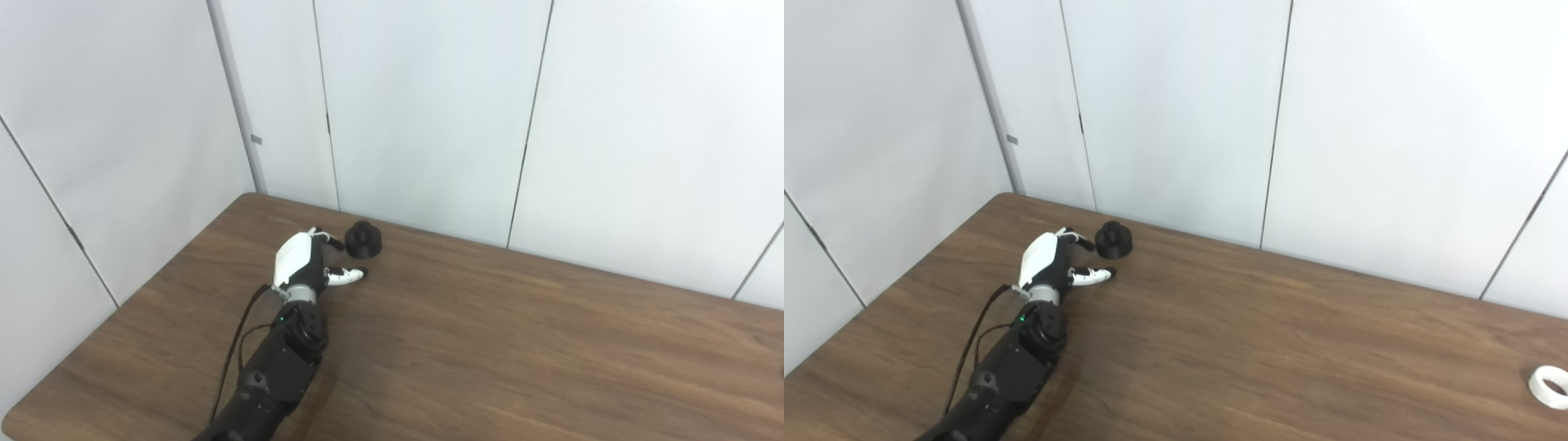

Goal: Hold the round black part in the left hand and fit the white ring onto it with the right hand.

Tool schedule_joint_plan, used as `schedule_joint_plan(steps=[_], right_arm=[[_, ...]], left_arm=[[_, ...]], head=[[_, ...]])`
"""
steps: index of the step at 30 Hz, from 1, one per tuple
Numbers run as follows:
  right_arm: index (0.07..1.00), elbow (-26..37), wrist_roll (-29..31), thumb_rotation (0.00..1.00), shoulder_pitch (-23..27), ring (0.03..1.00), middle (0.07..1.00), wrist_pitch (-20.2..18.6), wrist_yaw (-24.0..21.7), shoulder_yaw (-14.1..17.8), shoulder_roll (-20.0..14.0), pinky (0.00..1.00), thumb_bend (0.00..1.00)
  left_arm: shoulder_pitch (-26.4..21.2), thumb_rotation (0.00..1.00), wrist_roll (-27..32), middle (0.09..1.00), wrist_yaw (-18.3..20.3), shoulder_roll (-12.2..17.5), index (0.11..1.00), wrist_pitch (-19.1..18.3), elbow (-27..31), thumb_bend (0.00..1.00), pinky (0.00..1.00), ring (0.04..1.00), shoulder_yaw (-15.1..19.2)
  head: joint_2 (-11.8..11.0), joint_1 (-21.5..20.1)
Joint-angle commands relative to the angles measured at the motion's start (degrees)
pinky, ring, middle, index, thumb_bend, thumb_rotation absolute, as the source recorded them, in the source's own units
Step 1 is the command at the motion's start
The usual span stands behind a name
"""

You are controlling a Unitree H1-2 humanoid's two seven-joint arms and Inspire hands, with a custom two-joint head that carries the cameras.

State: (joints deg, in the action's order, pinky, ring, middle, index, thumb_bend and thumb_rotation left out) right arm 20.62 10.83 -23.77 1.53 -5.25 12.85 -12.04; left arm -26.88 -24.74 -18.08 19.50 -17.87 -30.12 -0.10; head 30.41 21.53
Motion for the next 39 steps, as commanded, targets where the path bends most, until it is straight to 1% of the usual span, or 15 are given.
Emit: schedule_joint_plan(steps=[1, 5, 9, 12, 15, 20, 27, 32, 39], right_arm=[[0.951, 1.11, 0.27, 0.86, -0.13, 0.962, 0.956, 0.64, -0.13, 0.22, -0.29, 0.95, 0.83], [0.949, 1.40, 0.01, 0.86, -0.02, 0.961, 0.954, 0.36, 0.04, 0.10, -0.15, 0.94, 0.84], [0.946, 1.13, 0.30, 0.85, 0.14, 0.962, 0.951, 0.68, -0.14, -0.02, -0.11, 0.94, 0.83], [0.940, 1.30, 0.27, 0.85, 0.21, 0.956, 0.946, 0.52, -0.06, -0.14, 0.01, 0.93, 0.83], [0.936, 1.43, -0.29, 0.86, 0.18, 0.958, 0.946, 0.58, 0.07, -0.22, 0.16, 0.93, 0.83], [0.939, 1.53, -0.79, 0.86, -0.46, 0.957, 0.952, 1.01, 0.00, -0.20, 0.32, 0.93, 0.85], [0.938, 2.81, -1.08, 0.87, -2.27, 0.952, 0.950, 1.46, -0.19, -0.21, 0.44, 0.92, 0.83], [0.930, 3.84, -0.79, 0.87, -3.91, 0.944, 0.942, 1.85, -0.41, -0.28, 0.51, 0.92, 0.82], [0.924, 4.71, -0.22, 0.88, -5.48, 0.951, 0.941, 2.19, -0.76, -0.43, 0.64, 0.93, 0.82]], left_arm=[[-0.40, 0.11, 0.66, 0.961, 1.65, -0.31, 0.781, -1.27, 0.29, 0.99, 0.92, 0.941, -0.46], [-0.31, 0.11, 0.52, 0.942, 1.38, -0.10, 0.793, -0.93, 0.28, 1.00, 0.89, 0.919, -0.41], [0.07, 0.12, 0.84, 0.957, 1.66, -0.11, 0.816, -1.62, 1.28, 0.99, 0.96, 0.934, 0.00], [0.15, 0.14, 0.86, 0.955, 1.73, 0.33, 0.830, -1.01, 0.88, 1.00, 0.96, 0.931, -0.05], [0.32, 0.15, 0.74, 0.957, 2.12, 0.64, 0.862, -1.34, 1.43, 1.00, 0.99, 0.942, -0.12], [-0.10, 0.19, 0.76, 0.995, 2.68, 0.79, 0.928, -1.44, 1.05, 1.00, 1.00, 0.969, -0.30], [-1.42, 0.22, 0.04, 1.000, 3.03, 0.80, 0.949, -2.53, 0.17, 1.00, 1.00, 0.981, -0.98], [-2.59, 0.19, 0.07, 1.000, 2.50, 0.41, 0.963, -2.90, -0.70, 1.00, 1.00, 0.989, -0.96], [-4.52, 0.16, 0.39, 1.000, 1.88, 0.10, 0.956, -1.29, -3.99, 1.00, 1.00, 0.978, -1.27]], head=[[0.20, 0.10], [0.02, 0.17], [-0.10, 0.19], [-0.10, 0.19], [-0.29, 0.00], [-0.55, -0.60], [-0.45, -0.92], [-0.49, -1.16], [-0.32, -1.60]])
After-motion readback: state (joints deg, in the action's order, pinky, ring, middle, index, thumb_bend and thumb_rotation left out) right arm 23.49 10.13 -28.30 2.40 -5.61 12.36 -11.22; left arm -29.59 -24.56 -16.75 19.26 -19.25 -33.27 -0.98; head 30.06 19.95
